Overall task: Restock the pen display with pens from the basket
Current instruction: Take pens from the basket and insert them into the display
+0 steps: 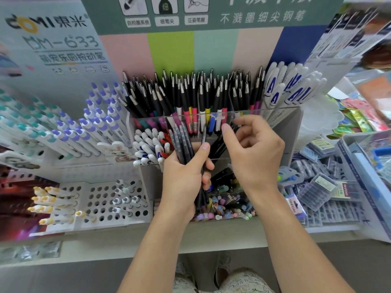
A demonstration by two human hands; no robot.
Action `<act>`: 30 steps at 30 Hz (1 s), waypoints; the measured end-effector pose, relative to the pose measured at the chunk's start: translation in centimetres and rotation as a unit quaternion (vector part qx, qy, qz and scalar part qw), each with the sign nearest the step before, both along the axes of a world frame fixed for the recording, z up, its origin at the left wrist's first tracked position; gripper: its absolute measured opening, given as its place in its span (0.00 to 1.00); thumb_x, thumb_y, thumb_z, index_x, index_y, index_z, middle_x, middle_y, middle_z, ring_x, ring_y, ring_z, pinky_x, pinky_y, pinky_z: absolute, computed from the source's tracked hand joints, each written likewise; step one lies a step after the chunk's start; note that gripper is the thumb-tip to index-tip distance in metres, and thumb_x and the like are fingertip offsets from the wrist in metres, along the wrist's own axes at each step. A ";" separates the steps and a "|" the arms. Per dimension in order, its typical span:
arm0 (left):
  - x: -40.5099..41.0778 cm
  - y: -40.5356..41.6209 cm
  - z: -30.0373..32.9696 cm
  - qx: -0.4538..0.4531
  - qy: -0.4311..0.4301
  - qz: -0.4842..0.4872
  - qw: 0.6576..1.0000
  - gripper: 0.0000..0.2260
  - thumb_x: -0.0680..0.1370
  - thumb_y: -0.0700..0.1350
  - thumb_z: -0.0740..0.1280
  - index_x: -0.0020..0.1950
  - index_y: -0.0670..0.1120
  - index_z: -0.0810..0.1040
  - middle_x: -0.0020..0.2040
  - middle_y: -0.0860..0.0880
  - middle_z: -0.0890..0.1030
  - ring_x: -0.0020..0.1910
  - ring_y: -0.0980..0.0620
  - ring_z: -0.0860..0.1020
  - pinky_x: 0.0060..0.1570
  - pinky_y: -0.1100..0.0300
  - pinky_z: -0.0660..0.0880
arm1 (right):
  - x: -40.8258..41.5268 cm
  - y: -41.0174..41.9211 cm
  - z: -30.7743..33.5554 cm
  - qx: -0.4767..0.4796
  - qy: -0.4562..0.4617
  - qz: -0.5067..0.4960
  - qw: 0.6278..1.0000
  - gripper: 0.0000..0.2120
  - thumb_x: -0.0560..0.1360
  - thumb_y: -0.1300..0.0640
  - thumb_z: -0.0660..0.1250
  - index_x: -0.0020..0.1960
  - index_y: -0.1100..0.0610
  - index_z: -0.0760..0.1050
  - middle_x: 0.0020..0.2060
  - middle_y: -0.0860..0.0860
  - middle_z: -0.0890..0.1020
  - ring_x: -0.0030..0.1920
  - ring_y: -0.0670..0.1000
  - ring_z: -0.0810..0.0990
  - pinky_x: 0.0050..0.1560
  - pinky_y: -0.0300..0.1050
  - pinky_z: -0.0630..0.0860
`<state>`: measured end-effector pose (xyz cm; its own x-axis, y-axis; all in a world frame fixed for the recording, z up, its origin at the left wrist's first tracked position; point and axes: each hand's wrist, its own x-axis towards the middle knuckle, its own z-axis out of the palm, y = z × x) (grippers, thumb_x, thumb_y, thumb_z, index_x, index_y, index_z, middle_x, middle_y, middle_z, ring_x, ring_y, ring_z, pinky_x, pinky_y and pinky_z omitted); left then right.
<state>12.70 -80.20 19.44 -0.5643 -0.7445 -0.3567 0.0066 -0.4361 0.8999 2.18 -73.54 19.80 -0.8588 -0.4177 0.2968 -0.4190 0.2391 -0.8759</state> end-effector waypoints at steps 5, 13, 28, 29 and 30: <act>-0.1 0.0 0.3 0.000 -0.002 -0.065 0.998 0.07 0.80 0.45 0.68 0.53 0.42 0.81 0.31 0.47 0.78 0.23 0.53 0.67 0.23 0.61 0.65 | 0.2 0.2 1.1 -0.037 -0.290 0.124 0.948 0.07 0.77 0.57 0.73 0.44 0.60 0.85 0.29 0.48 0.83 0.29 0.43 0.79 0.34 0.40 0.76; -0.2 -0.2 0.0 0.012 -0.053 0.026 0.998 0.10 0.83 0.48 0.65 0.49 0.42 0.80 0.29 0.47 0.76 0.24 0.52 0.69 0.24 0.60 0.68 | -1.8 1.3 2.5 -0.251 -0.242 -0.002 0.937 0.05 0.81 0.61 0.66 0.46 0.58 0.78 0.33 0.50 0.78 0.30 0.48 0.77 0.28 0.39 0.75; -0.7 0.2 0.4 0.042 0.005 0.042 0.998 0.11 0.84 0.51 0.60 0.49 0.44 0.70 0.28 0.50 0.69 0.22 0.53 0.63 0.22 0.60 0.64 | -1.2 1.0 -2.6 -0.008 0.011 0.034 0.999 0.09 0.75 0.62 0.75 0.54 0.56 0.82 0.40 0.43 0.82 0.42 0.41 0.82 0.46 0.32 0.78; -0.7 0.2 0.3 0.040 0.005 0.040 0.998 0.11 0.84 0.51 0.60 0.49 0.44 0.70 0.29 0.50 0.70 0.22 0.53 0.63 0.22 0.61 0.64 | -1.2 0.9 -2.6 -0.010 0.006 0.030 0.999 0.08 0.74 0.62 0.75 0.53 0.56 0.82 0.40 0.43 0.82 0.42 0.41 0.82 0.46 0.33 0.78; -0.6 0.2 0.3 0.038 0.005 0.038 0.999 0.11 0.84 0.50 0.60 0.49 0.44 0.70 0.29 0.50 0.70 0.22 0.53 0.63 0.22 0.61 0.64 | -1.3 0.7 -2.6 -0.013 -0.003 0.023 1.000 0.08 0.74 0.62 0.75 0.52 0.56 0.82 0.40 0.43 0.83 0.42 0.42 0.82 0.46 0.34 0.79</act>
<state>12.07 -80.03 19.73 -0.5118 -0.7556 -0.4088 0.0510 -0.5018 0.8635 0.88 -72.85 17.17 -0.8404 -0.4499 0.3021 -0.4234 0.1972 -0.8842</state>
